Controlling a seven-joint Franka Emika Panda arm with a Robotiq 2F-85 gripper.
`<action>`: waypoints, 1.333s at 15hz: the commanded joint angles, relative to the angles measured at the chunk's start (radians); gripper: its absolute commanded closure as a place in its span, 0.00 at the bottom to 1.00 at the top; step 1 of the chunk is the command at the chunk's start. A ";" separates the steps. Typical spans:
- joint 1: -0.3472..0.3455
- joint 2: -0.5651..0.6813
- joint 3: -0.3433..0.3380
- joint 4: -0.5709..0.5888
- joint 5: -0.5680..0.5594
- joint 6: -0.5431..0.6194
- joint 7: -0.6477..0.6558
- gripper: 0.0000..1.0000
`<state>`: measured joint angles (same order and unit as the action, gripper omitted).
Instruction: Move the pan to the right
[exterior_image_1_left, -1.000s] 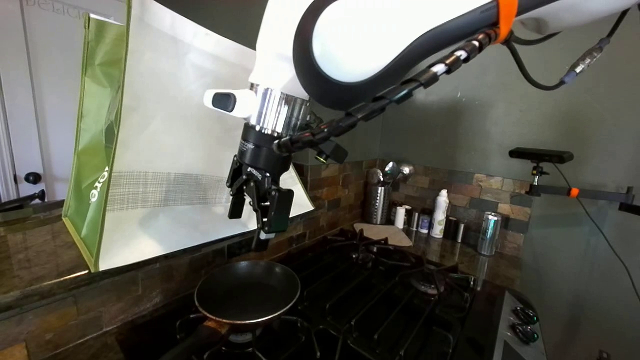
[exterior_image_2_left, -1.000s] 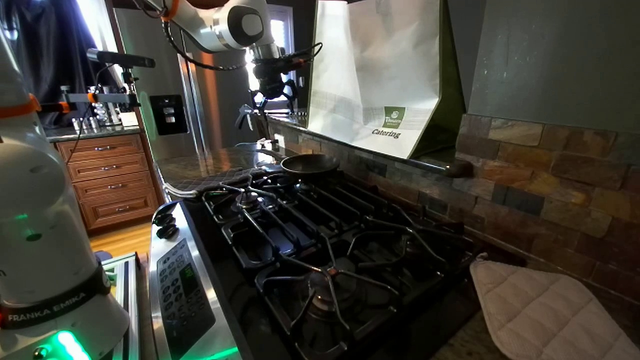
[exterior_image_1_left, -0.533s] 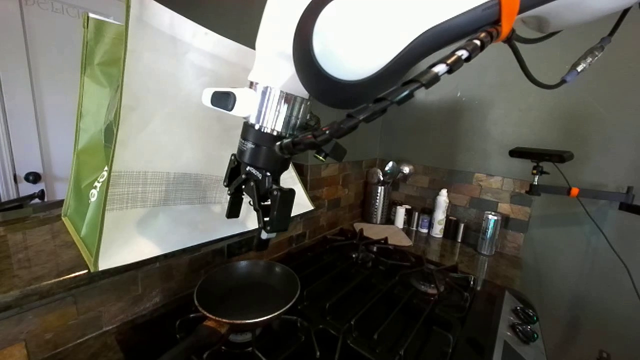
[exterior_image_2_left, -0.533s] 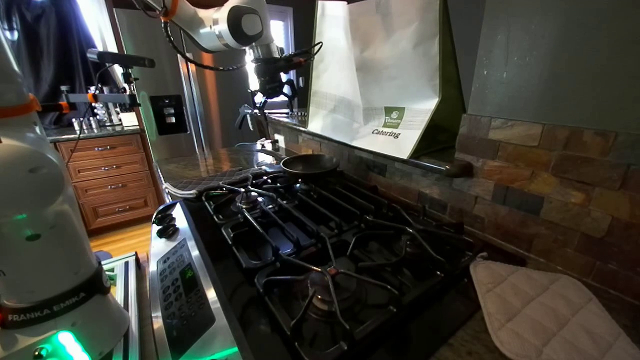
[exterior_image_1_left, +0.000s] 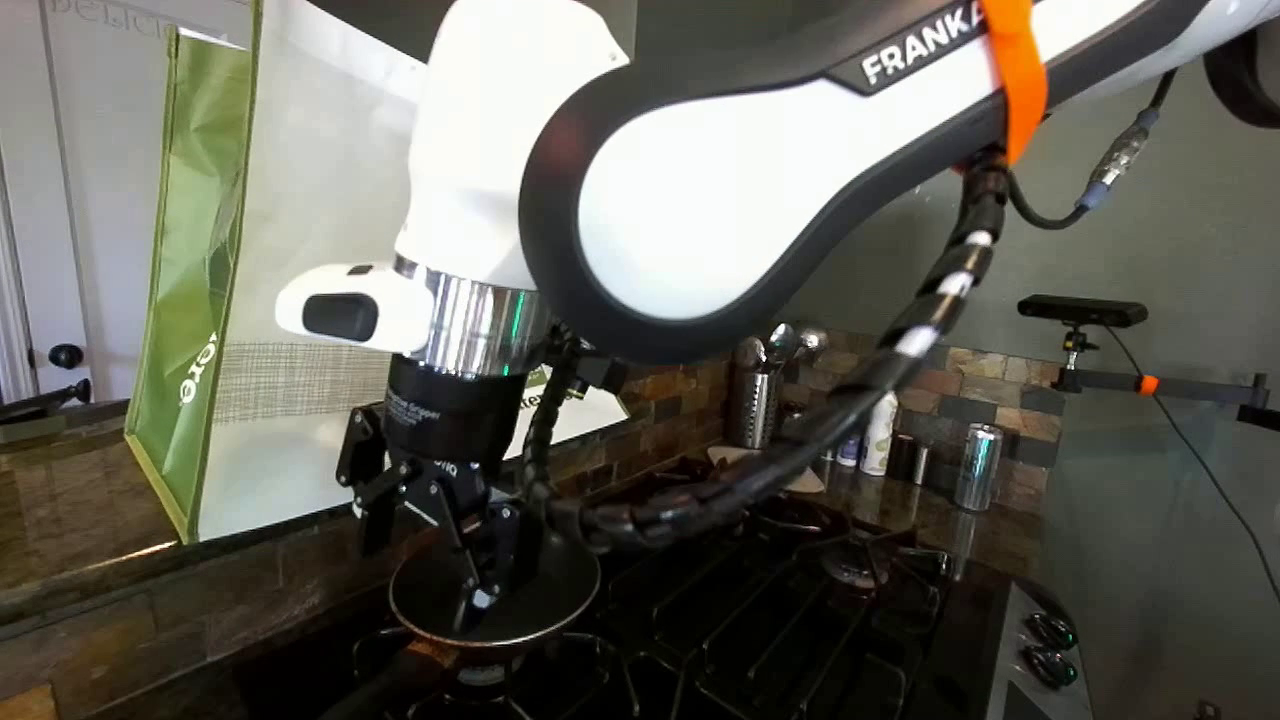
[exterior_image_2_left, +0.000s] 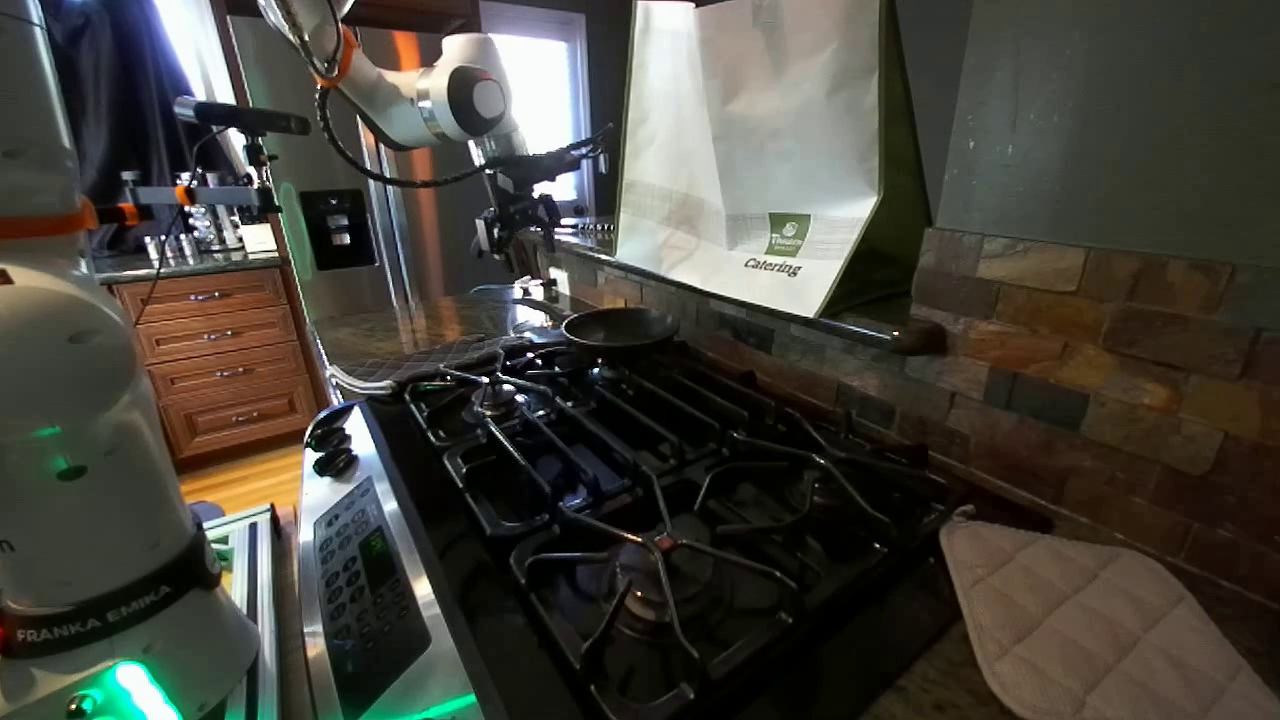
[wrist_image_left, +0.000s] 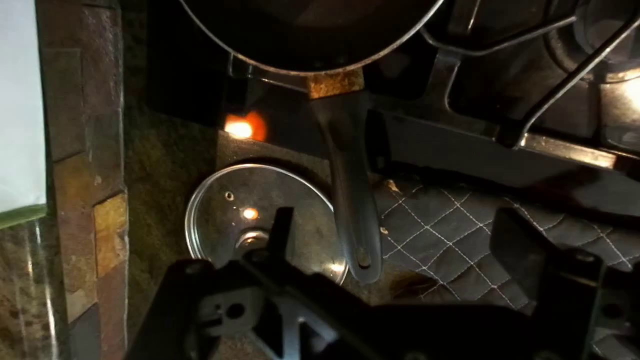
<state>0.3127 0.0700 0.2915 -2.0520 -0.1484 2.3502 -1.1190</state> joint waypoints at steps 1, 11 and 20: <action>-0.008 0.071 0.009 0.016 -0.048 0.052 -0.059 0.00; -0.033 0.115 0.012 0.018 -0.030 0.071 -0.117 0.00; -0.057 0.219 0.014 0.104 -0.017 0.058 -0.285 0.00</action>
<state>0.2715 0.2341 0.2930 -2.0079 -0.1716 2.4297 -1.3395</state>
